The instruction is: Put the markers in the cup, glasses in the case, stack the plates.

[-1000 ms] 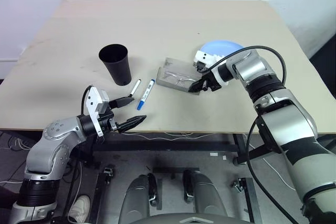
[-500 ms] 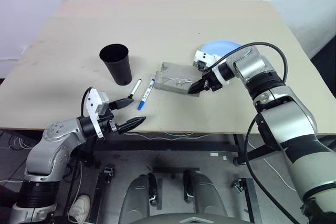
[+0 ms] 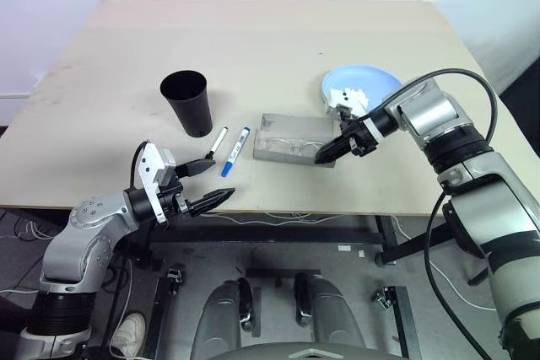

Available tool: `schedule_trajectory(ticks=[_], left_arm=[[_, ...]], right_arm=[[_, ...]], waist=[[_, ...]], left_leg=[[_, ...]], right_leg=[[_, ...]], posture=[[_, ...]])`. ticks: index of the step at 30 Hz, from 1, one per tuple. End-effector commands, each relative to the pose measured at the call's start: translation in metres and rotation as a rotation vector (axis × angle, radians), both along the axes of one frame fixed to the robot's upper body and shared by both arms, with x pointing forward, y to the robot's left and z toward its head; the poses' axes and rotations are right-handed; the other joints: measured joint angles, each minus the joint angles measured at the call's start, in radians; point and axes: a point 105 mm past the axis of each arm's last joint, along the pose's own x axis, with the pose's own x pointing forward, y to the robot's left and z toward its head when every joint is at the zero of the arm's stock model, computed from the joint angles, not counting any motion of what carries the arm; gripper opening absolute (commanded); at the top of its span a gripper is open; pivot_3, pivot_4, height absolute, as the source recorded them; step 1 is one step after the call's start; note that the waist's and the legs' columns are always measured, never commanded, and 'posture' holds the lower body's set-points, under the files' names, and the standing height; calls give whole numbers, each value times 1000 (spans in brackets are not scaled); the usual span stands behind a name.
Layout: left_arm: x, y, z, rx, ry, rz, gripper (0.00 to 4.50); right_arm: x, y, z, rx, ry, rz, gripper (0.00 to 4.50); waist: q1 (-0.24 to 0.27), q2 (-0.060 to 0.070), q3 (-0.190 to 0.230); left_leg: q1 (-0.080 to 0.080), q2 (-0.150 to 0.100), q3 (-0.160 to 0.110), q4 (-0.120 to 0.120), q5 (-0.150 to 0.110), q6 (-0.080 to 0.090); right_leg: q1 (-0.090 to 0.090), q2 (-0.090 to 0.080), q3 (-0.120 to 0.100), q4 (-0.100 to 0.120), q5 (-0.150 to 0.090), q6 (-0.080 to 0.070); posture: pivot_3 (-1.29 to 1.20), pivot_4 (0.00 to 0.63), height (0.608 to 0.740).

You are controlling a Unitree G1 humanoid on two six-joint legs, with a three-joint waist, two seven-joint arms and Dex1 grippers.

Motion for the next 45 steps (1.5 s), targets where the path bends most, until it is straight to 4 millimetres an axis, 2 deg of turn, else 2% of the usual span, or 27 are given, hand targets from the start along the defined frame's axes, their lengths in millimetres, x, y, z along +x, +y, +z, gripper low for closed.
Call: schedule_trajectory(ticks=[1, 10, 16, 20, 25, 30, 31, 40, 42, 45], left_arm=[[-2, -1, 10, -7, -49, -11, 4500], [1, -2, 9, -6, -49, -13, 4500], [0, -2, 8, -7, -49, -12, 4500], [0, -2, 8, -7, -49, -10, 4500], [-1, -3, 8, -9, -48, -11, 4500], [-2, -3, 8, -12, -44, -14, 4500], [-2, -3, 8, -12, -43, -16, 4500], [-1, -4, 9, -14, -40, -26, 4500], [-1, -4, 9, -14, -38, -28, 4500], [-1, -4, 10, -23, -38, -27, 4500]], right_arm=[[-9, 1, 8, 12, 3, 34, 14], [-18, -1, -4, -22, 52, 61, 14], [-15, -1, -8, -18, 70, 43, 14], [-12, -1, -7, -16, 67, 36, 872], [-10, 1, -4, -5, 56, 35, 2531], [-10, 4, 7, 42, 39, 35, 4262], [-10, 4, 9, 46, 37, 36, 4468], [-26, 2, 16, 64, 59, 75, 4468], [-30, 3, 21, 87, 72, 80, 4468], [-34, 8, 39, 174, 65, 101, 4468]], waist=[[0, 0, 0], [3, 0, 0], [4, 0, 0], [5, 0, 0], [4, 0, 0], [8, 0, 0], [8, 0, 0], [22, 0, 0], [25, 0, 0], [27, 0, 0]], left_leg=[[0, 0, 0, 0, 0, 0], [0, 0, 0, 0, 0, 0], [0, 0, 0, 0, 0, 0], [0, 0, 0, 0, 0, 0], [0, 0, 0, 0, 0, 0], [0, 0, 0, 0, 0, 0], [0, 0, 0, 0, 0, 0], [0, 0, 0, 0, 0, 0], [0, 0, 0, 0, 0, 0], [0, 0, 0, 0, 0, 0]], right_leg=[[0, 0, 0, 0, 0, 0], [0, 0, 0, -1, 0, 0], [0, 0, 0, -1, 0, 0], [0, 0, 0, -1, 0, 0], [1, 0, 0, -1, 0, 0], [1, 0, 0, -1, 0, 0], [1, 0, 0, -1, 0, 0], [0, 0, 0, -1, 0, 0], [0, 0, 0, -1, 0, 0], [-1, 0, 0, -2, 0, 0]], posture=[[0, 150, 710], [0, 150, 710], [0, 150, 710], [0, 150, 710], [0, 150, 710], [0, 150, 710], [0, 150, 710], [0, 150, 710], [0, 150, 710], [0, 150, 710]])
